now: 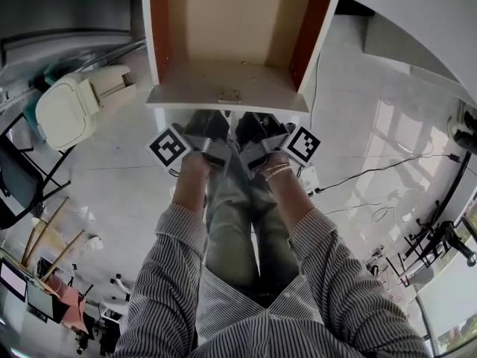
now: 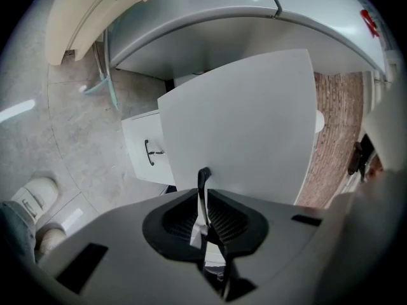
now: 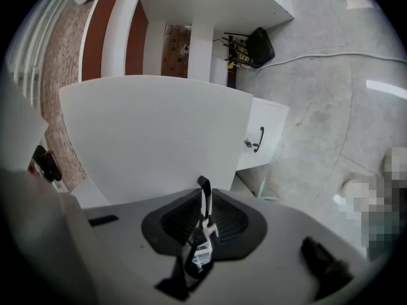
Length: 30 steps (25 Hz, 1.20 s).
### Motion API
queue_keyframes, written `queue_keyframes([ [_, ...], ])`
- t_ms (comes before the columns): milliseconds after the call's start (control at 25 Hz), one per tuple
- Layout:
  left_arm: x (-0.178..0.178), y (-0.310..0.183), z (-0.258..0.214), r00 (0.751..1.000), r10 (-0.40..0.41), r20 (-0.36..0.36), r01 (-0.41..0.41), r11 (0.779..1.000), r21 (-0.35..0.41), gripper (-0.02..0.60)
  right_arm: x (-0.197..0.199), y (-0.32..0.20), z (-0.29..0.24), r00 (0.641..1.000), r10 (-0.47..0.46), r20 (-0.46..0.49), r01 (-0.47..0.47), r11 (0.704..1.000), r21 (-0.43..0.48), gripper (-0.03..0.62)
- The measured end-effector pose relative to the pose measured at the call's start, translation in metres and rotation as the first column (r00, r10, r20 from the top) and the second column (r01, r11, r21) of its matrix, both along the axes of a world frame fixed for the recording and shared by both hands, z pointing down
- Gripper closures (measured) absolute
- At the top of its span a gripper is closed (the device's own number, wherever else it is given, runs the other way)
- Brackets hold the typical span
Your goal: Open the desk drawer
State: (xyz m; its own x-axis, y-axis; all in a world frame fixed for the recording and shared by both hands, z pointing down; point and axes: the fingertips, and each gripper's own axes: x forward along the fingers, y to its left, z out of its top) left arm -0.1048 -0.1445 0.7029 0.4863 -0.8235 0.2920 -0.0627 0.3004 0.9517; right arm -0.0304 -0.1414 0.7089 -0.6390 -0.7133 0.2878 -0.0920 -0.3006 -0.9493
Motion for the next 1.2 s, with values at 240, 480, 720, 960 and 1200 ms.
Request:
queue_keyframes([
  [240, 0.004, 0.008, -0.007, 1.000, 0.011, 0.005, -0.011, 1.000, -0.013, 0.545, 0.007, 0.012, 0.001, 1.000, 0.010, 0.005, -0.010, 0.999, -0.049, 0.497],
  [480, 0.013, 0.019, -0.017, 1.000, 0.027, -0.006, -0.027, 0.999, -0.047, 0.504, 0.009, 0.026, -0.004, 1.000, -0.014, -0.005, 0.013, 0.996, -0.084, 0.497],
  [720, 0.001, 0.041, -0.019, 0.997, 0.038, 0.069, -0.031, 0.994, -0.107, 0.446, 0.005, 0.043, -0.013, 0.995, -0.088, -0.044, 0.082, 0.991, -0.110, 0.525],
  [960, 0.000, 0.047, -0.050, 0.996, 0.029, 0.084, -0.022, 0.996, -0.084, 0.446, 0.006, 0.042, -0.046, 0.994, -0.112, -0.011, 0.111, 0.991, -0.073, 0.542],
  [1200, 0.010, 0.051, -0.081, 0.989, 0.090, 0.116, -0.084, 0.995, -0.058, 0.446, 0.006, 0.038, -0.086, 0.991, -0.136, -0.007, 0.136, 0.990, -0.021, 0.542],
])
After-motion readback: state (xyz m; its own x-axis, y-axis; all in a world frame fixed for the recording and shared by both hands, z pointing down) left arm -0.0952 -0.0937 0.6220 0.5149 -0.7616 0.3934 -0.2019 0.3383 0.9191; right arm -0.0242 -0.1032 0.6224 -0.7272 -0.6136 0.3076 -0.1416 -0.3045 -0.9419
